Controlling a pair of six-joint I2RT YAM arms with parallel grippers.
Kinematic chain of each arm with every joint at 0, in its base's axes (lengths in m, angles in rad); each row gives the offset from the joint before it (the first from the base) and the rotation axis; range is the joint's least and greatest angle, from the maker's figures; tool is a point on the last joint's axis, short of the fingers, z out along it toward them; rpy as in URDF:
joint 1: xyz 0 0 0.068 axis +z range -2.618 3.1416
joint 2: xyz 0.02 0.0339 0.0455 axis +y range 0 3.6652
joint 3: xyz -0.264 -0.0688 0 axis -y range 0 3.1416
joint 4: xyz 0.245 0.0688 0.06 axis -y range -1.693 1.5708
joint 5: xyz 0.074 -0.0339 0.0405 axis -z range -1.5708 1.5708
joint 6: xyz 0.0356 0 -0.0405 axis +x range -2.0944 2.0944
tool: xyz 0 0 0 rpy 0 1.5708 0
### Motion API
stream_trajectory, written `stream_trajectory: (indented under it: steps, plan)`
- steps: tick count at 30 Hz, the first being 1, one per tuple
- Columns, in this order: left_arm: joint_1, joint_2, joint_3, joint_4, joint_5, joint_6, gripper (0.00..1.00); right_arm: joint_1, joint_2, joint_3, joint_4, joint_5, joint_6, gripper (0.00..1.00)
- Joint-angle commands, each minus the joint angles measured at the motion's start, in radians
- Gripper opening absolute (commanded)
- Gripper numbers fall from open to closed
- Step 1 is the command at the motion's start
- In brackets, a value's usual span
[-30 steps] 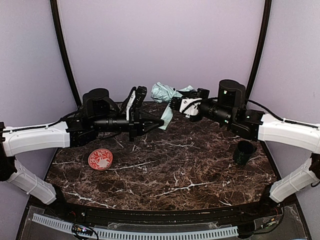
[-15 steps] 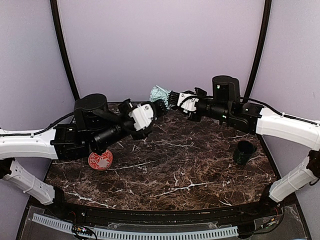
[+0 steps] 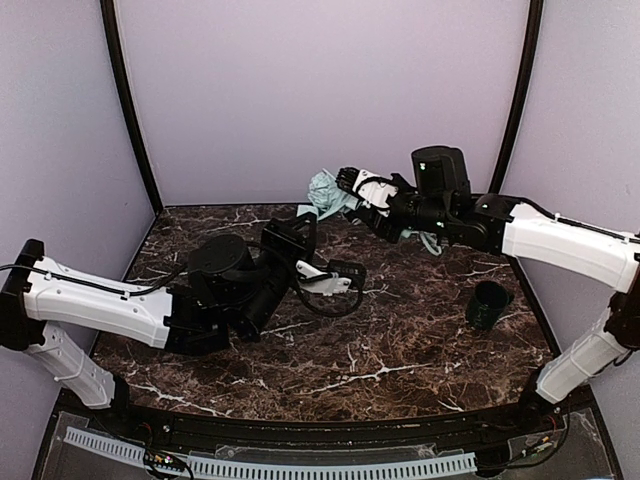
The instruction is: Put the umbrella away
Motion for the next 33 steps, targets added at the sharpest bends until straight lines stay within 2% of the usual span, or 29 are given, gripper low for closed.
stream_trajectory:
  steps: [1, 4, 7, 14, 17, 21, 24, 29, 31, 33]
  plan:
    - [-0.035, 0.043, -0.023, 0.18, -0.103, 0.213, 0.0, -0.077, 0.021, 0.083, 0.102, 0.292, 0.122, 0.0]
    - [-0.035, 0.096, -0.027, 0.182, -0.098, 0.208, 0.0, -0.081, 0.051, 0.181, 0.107, 0.321, 0.14, 0.0]
    - [-0.035, 0.133, -0.022, 0.232, -0.095, 0.229, 0.0, -0.081, 0.058, 0.226, 0.132, 0.287, 0.12, 0.0]
    - [-0.009, 0.168, -0.056, 0.255, -0.106, 0.176, 0.0, -0.054, -0.005, 0.144, 0.181, 0.088, 0.078, 0.0]
    - [-0.002, 0.186, -0.053, 0.352, -0.108, 0.219, 0.01, 0.008, -0.017, 0.114, 0.194, 0.137, -0.002, 0.0]
    - [-0.002, 0.217, -0.042, 0.434, -0.102, 0.27, 0.19, 0.057, -0.035, 0.051, 0.271, 0.209, -0.134, 0.0]
    - [-0.002, 0.221, -0.046, 0.434, -0.106, 0.254, 0.38, 0.06, -0.037, 0.034, 0.313, 0.237, -0.17, 0.0]
    - [-0.005, 0.201, -0.073, 0.356, -0.135, 0.164, 0.44, 0.06, -0.043, 0.021, 0.354, 0.242, -0.217, 0.0]
    - [-0.01, 0.186, -0.099, 0.275, -0.139, 0.076, 0.47, 0.058, -0.051, 0.018, 0.365, 0.231, -0.228, 0.0]
    - [-0.015, 0.158, -0.115, 0.166, -0.124, -0.085, 0.49, 0.058, -0.062, 0.003, 0.386, 0.21, -0.251, 0.0]
